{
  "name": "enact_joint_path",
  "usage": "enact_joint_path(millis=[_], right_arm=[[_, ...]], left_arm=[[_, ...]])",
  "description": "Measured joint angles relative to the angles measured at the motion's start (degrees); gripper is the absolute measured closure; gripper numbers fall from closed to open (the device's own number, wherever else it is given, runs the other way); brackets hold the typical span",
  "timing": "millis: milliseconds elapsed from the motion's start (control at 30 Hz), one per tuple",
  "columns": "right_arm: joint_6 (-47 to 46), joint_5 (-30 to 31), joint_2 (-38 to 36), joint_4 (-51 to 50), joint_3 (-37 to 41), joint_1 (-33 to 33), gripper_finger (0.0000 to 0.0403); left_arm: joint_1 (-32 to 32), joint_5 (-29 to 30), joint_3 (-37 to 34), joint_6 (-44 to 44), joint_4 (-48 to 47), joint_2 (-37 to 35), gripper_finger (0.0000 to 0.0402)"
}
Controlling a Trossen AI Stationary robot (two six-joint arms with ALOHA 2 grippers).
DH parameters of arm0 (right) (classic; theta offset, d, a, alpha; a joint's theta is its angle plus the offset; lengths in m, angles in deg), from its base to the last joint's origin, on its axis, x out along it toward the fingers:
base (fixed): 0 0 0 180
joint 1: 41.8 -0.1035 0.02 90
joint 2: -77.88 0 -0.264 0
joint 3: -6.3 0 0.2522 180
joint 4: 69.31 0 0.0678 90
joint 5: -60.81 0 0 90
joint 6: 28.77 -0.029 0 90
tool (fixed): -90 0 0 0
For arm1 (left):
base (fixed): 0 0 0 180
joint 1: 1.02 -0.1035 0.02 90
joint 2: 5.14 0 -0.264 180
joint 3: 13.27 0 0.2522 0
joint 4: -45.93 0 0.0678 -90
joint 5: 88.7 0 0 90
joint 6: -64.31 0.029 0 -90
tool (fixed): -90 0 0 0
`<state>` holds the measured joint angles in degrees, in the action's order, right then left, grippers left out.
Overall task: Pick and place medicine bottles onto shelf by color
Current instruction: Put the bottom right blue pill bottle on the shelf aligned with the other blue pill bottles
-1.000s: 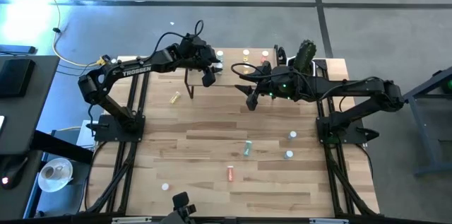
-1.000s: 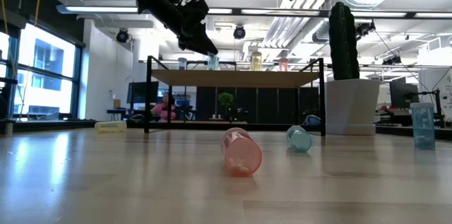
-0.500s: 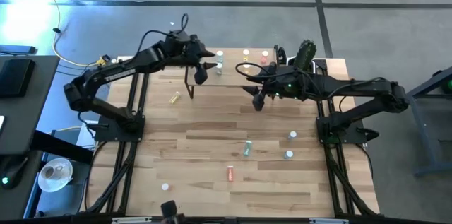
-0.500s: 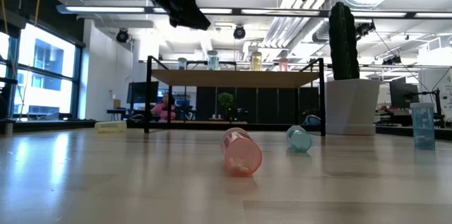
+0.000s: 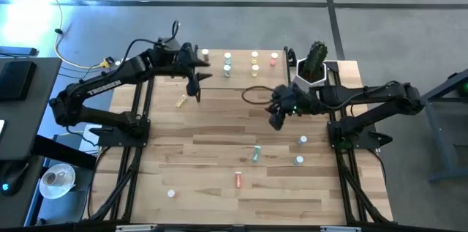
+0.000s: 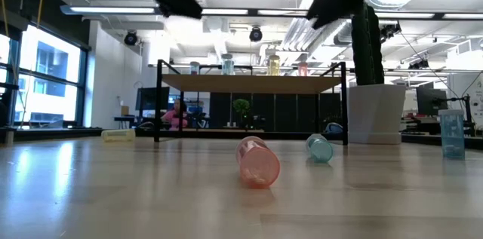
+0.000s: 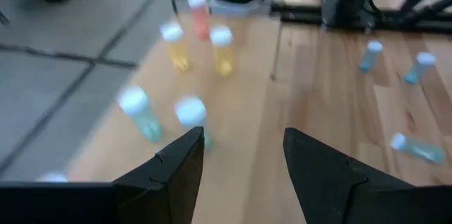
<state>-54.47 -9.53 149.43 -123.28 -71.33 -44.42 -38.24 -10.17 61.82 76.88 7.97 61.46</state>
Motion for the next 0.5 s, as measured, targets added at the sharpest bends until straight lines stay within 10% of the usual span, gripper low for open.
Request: enact_joint_path(millis=[500], right_arm=[[-23.20, 12.32, 0.04, -15.26, 3.22, -17.97, 0.0217]], left_arm=[[10.31, 0.08, -14.94, -6.60, 9.53, -5.08, 0.0220]])
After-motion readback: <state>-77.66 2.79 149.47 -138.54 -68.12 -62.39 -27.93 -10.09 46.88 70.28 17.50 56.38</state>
